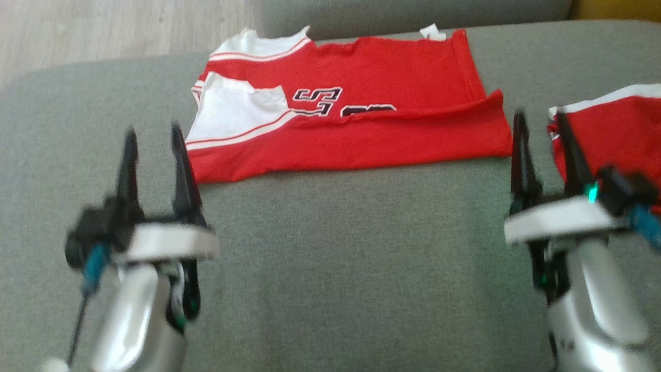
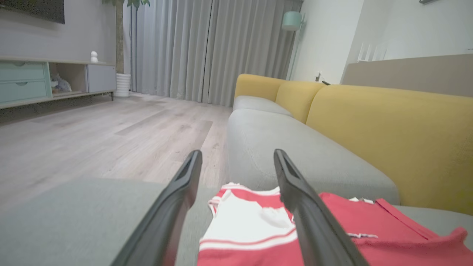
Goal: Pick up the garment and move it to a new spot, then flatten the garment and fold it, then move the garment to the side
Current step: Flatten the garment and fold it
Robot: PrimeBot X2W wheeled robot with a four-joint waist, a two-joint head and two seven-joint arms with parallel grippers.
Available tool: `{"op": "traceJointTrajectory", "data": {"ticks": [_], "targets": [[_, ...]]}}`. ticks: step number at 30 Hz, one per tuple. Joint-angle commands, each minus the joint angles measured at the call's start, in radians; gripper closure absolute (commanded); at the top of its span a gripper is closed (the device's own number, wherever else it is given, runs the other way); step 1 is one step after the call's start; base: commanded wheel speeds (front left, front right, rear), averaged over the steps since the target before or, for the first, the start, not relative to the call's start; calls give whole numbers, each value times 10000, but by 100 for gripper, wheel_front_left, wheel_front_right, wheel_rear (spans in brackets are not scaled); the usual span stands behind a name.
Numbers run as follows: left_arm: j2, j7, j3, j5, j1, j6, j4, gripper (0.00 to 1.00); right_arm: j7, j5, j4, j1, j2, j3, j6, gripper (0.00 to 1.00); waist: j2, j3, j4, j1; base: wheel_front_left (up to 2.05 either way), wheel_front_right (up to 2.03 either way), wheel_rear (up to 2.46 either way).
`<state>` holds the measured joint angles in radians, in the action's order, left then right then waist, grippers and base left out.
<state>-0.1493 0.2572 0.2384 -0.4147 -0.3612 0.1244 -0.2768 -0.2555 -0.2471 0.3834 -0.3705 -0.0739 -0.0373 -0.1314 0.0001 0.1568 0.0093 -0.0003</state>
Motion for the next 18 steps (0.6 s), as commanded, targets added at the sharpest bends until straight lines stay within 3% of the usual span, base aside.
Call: {"op": "traceJointTrajectory", "data": {"ticks": [1,5,10,18], "targets": [[6,44,-555,222,32,-135,360,0,-61,153,-595,82,140,-133,7,0,-1,-188,-30,3,0,0,0],[397,44,-1121,777,838,-573,193,0,-61,311,-1270,1209,228,-113,7,0,-1,-216,-143,3,0,0,0],[552,45,-1517,1136,609,-921,-214,0,-62,73,-1587,1273,233,-322,7,0,-1,114,-327,3,0,0,0],[338,-395,-1721,1320,-782,-835,-2839,0,-62,-115,-1799,921,235,-772,7,0,-1,980,-688,3,0,0,0]]}}
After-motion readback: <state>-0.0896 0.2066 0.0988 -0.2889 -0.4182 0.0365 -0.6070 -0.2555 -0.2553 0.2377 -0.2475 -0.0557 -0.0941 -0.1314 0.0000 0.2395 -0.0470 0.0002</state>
